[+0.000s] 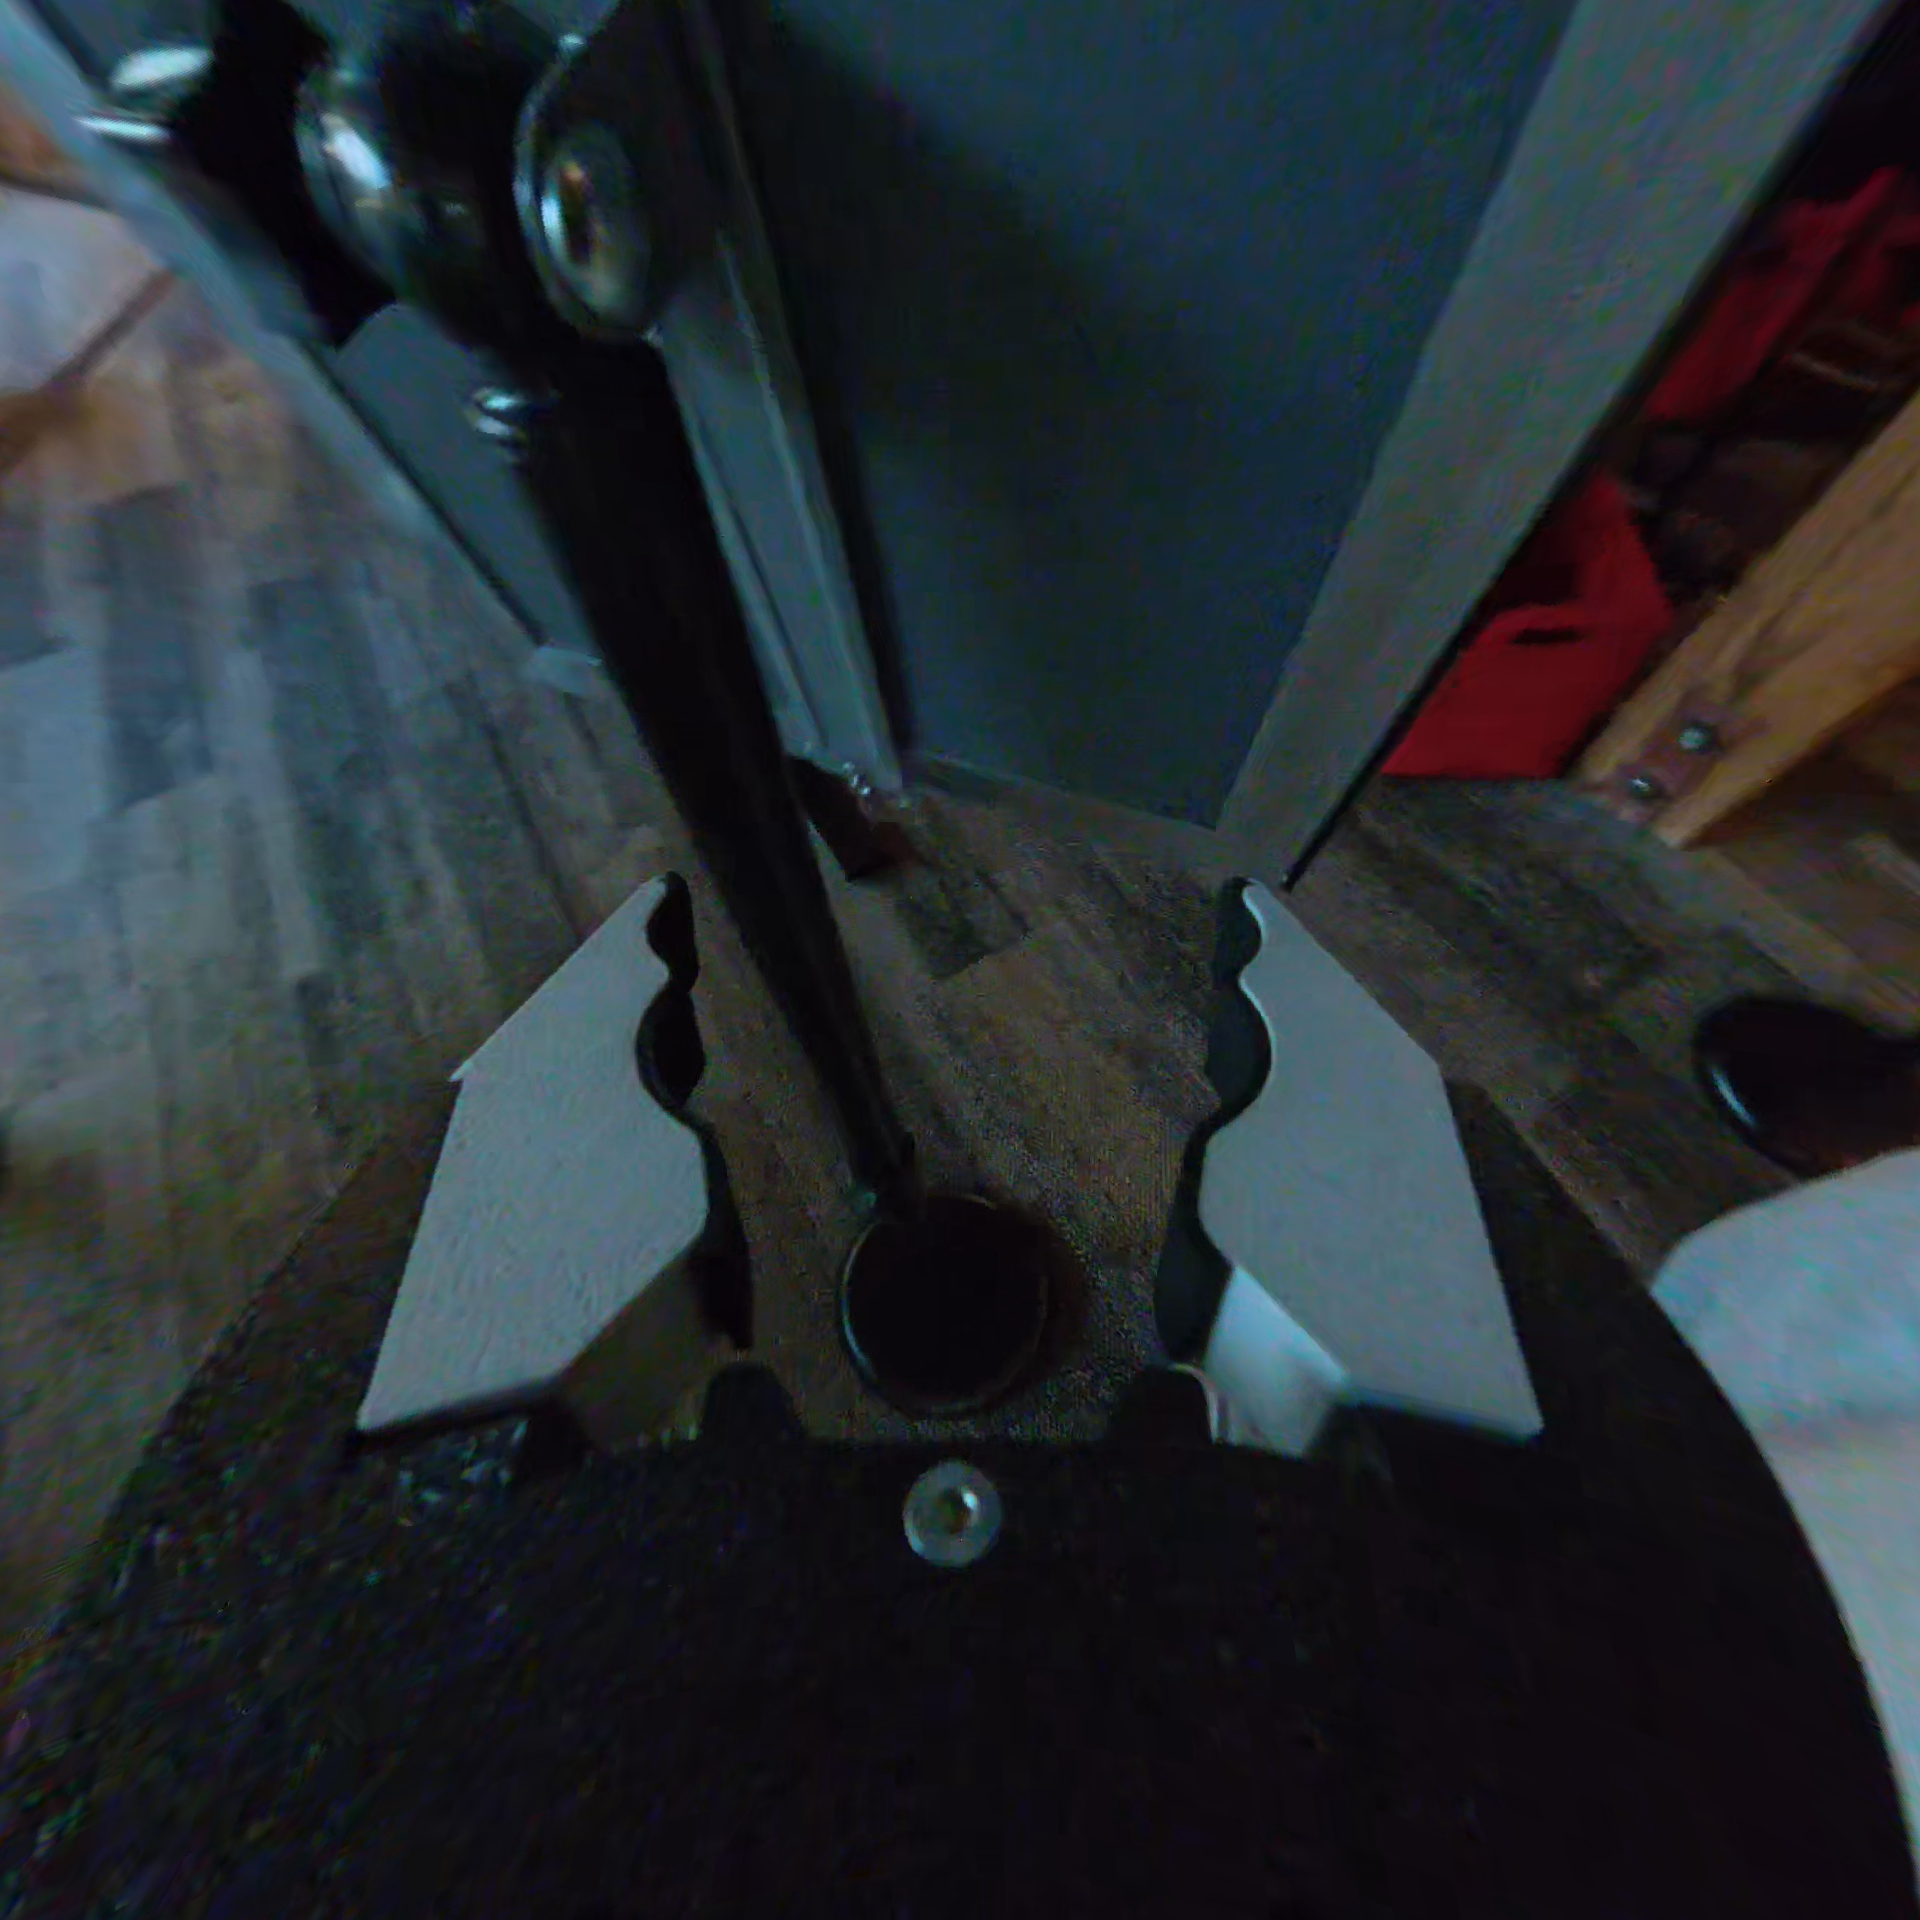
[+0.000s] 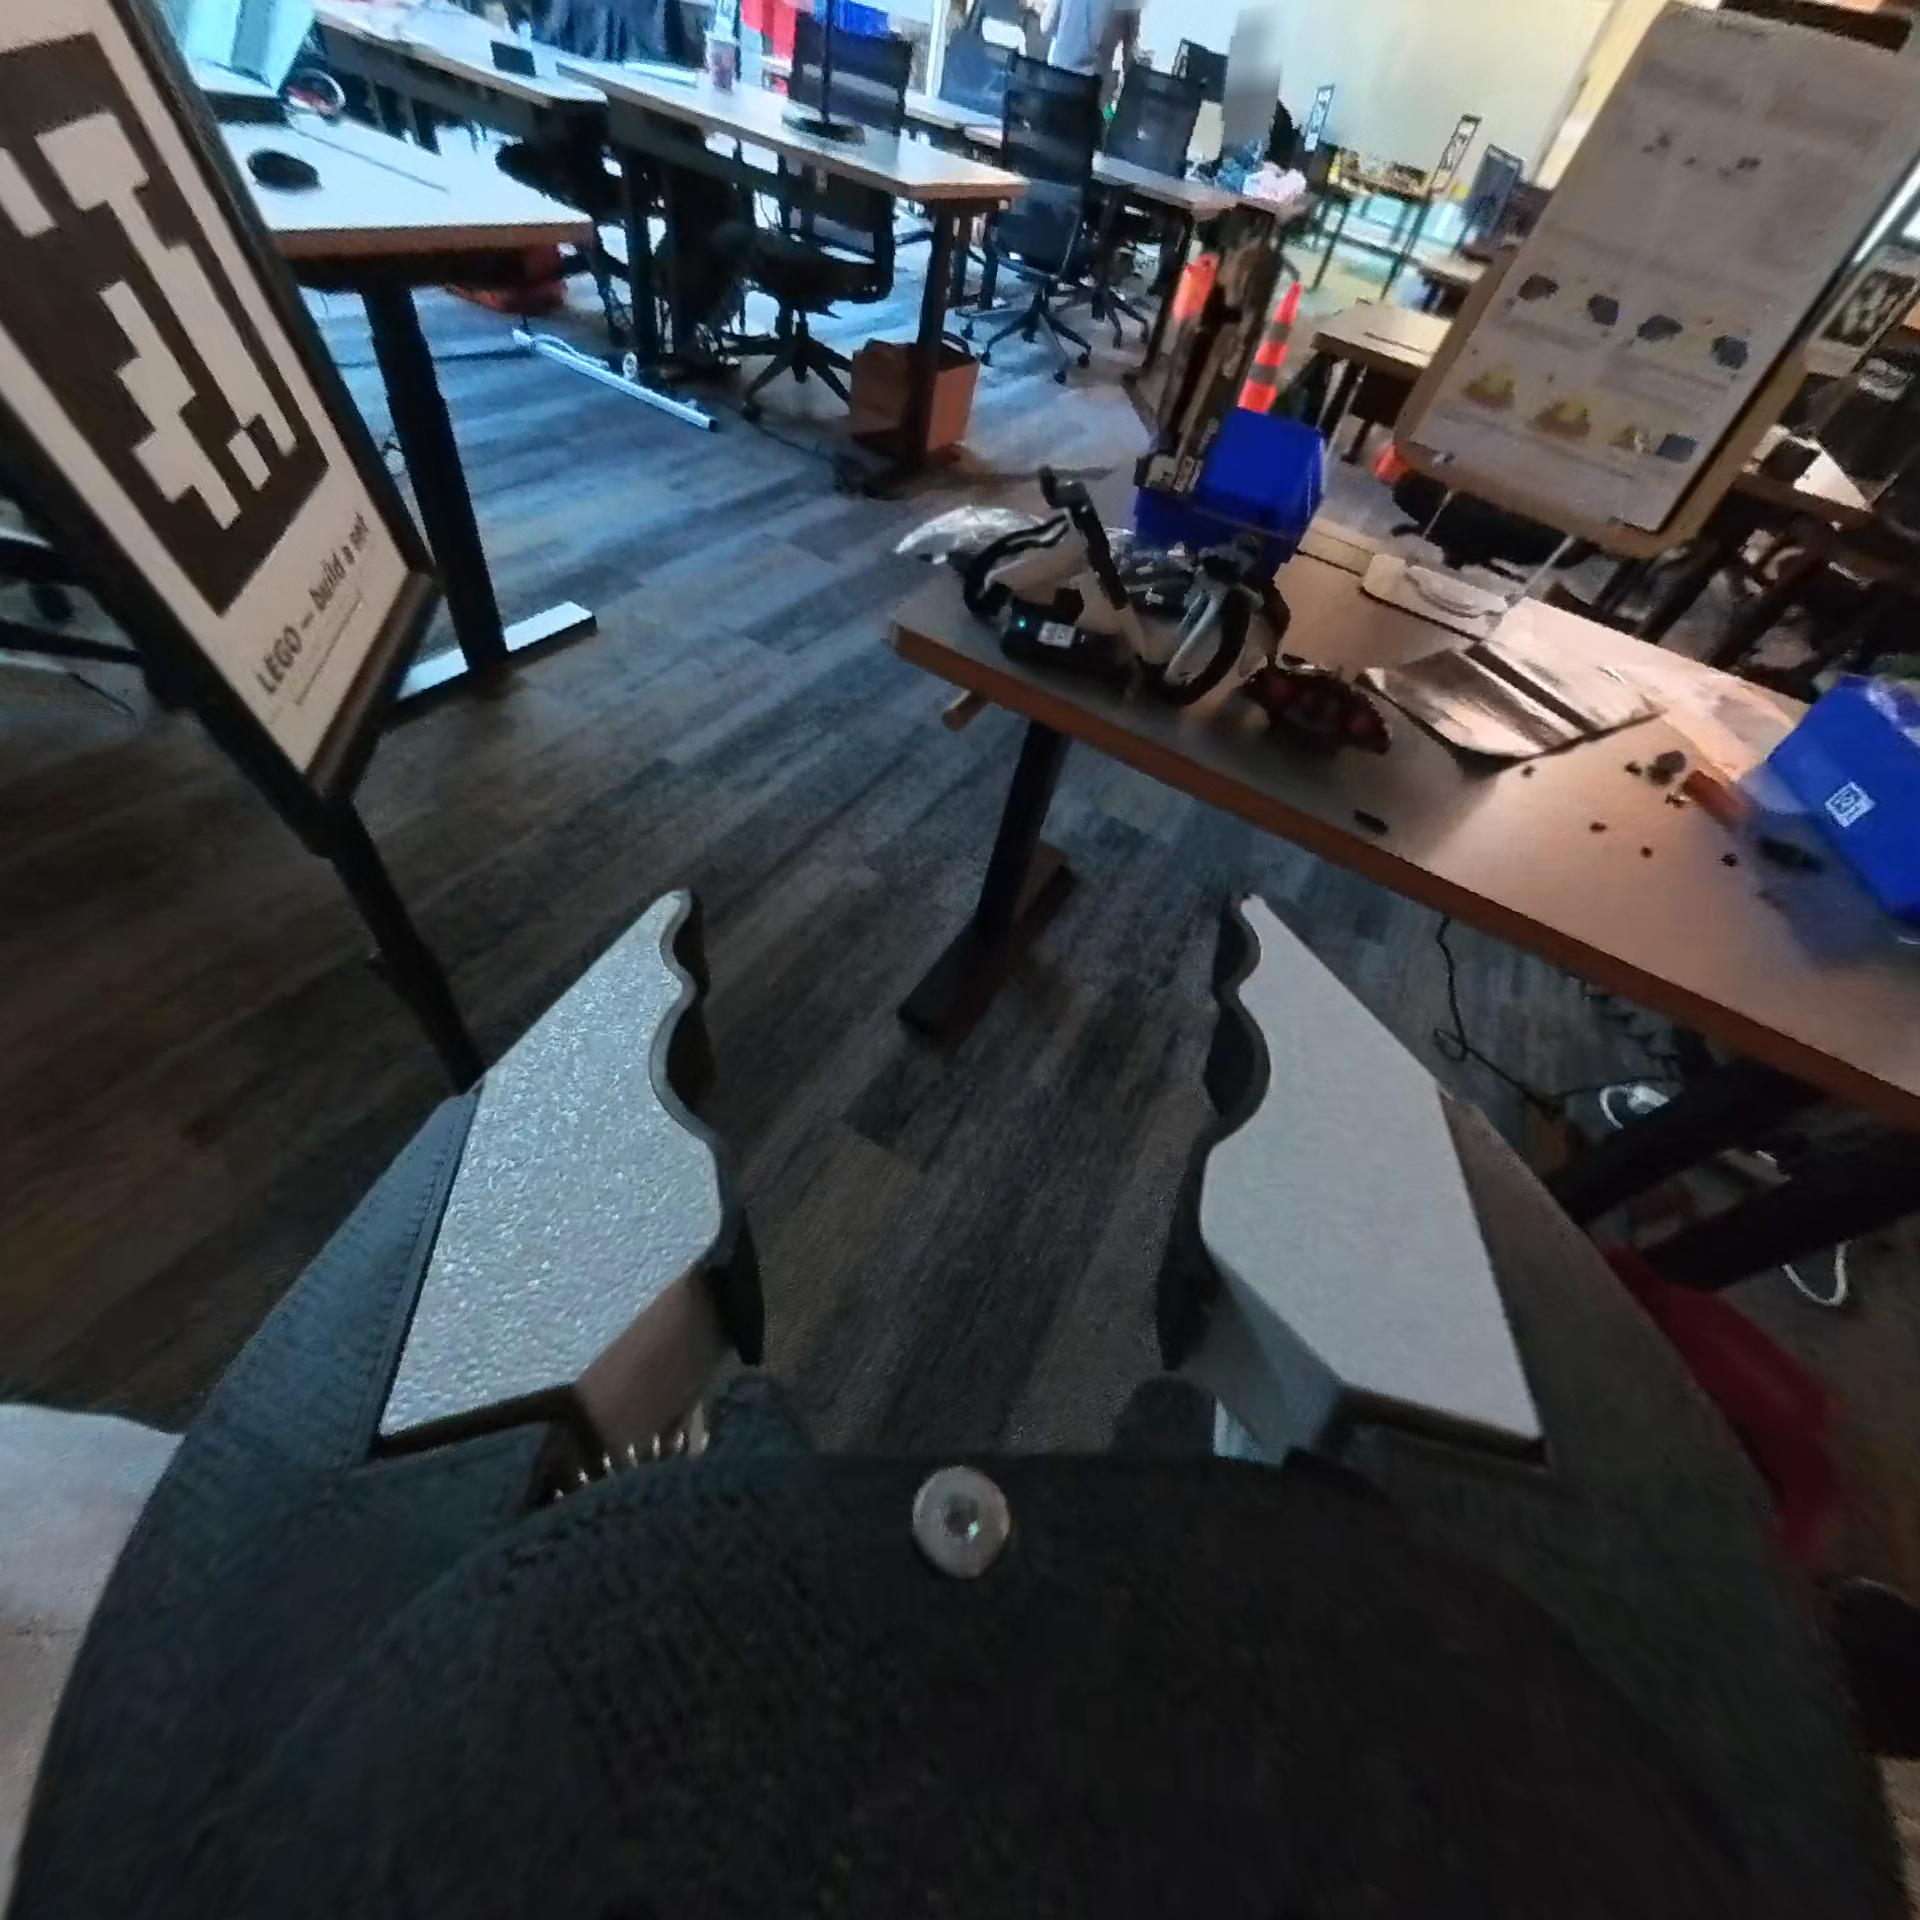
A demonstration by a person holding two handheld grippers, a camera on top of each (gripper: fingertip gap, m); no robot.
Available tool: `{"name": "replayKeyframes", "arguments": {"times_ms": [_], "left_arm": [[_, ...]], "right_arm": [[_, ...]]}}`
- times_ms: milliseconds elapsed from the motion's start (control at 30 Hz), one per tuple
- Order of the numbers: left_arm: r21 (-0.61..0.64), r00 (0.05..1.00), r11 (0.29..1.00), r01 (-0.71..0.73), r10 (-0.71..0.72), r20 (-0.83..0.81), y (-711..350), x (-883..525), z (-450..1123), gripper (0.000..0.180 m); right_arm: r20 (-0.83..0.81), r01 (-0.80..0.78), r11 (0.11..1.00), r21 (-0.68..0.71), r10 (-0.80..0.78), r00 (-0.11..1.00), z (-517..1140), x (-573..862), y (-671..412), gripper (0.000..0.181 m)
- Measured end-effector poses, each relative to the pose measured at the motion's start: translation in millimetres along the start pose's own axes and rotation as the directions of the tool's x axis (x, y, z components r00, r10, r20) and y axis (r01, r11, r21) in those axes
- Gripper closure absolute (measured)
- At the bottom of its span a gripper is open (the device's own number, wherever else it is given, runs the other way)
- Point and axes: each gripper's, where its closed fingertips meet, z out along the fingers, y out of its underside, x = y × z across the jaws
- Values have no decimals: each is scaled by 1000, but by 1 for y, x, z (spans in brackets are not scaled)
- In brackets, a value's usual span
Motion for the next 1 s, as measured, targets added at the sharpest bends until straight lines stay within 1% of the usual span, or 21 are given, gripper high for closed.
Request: {"name": "replayKeyframes", "arguments": {"times_ms": [33, 67, 167, 200, 267, 333, 367, 433, 467, 500, 533, 600, 633, 700, 833, 900, 1000], "left_arm": [[-1, 999, 1000, -16, 16, -31, -3, 0, 9, 83], [4, 999, 1000, -28, 28, -44, -6, -1, 16, 80], [32, 999, 998, -49, 48, 11, -12, -19, 32, 88], [46, 998, 998, -45, 43, 43, -13, -26, 35, 94], [90, 994, 996, -27, 17, 113, -18, -43, 41, 101], [143, 989, 990, -1, -20, 145, -25, -55, 45, 102], [164, 989, 986, 7, -30, 142, -28, -59, 49, 102], [198, 996, 980, 8, -26, 91, -31, -60, 57, 107], [212, 998, 977, 18, -30, 54, -33, -58, 60, 118], [217, 999, 976, 31, -33, 8, -34, -55, 63, 135], [216, 999, 976, 44, -41, -18, -35, -53, 66, 143], [207, 999, 977, 42, -39, -18, -38, -56, 70, 145], [199, 999, 979, 36, -34, -13, -39, -57, 72, 160], [181, 999, 983, 33, -29, -24, -42, -56, 78, 160], [187, 999, 982, 31, -22, -48, -51, -53, 90, 160], [183, 996, 983, 20, -5, -85, -56, -49, 97, 160], [220, 992, 975, 28, 1, -127, -64, -45, 105, 160]], "right_arm": [[3, -4, 1000, -7, 4, 1000, 7, -5, -2, 84], [18, -4, 1000, -7, 5, 1000, 14, -12, -5, 84], [29, 36, 999, -36, -35, 999, 33, -25, -6, 85], [25, 41, 998, -51, -40, 999, 37, -25, -3, 85], [39, 19, 997, -71, -16, 999, 48, -30, 0, 86], [45, 26, 996, -80, -22, 999, 54, -33, -3, 87], [45, 40, 995, -87, -37, 998, 57, -33, -5, 87], [33, 48, 993, -111, -45, 998, 57, -32, -4, 88], [33, 44, 992, -118, -41, 999, 57, -33, -2, 88], [40, 42, 991, -129, -37, 999, 58, -35, 1, 89], [44, 47, 988, -145, -41, 998, 59, -36, 4, 89], [46, 68, 983, -173, -61, 997, 61, -35, 9, 89], [45, 68, 982, -178, -61, 997, 62, -33, 9, 89], [32, 54, 983, -174, -50, 998, 66, -30, 6, 90], [18, 49, 984, -174, -47, 999, 72, -24, 5, 91], [12, 45, 984, -173, -44, 999, 73, -23, 4, 92], [4, 33, 985, -167, -33, 999, 75, -23, 3, 93]]}}
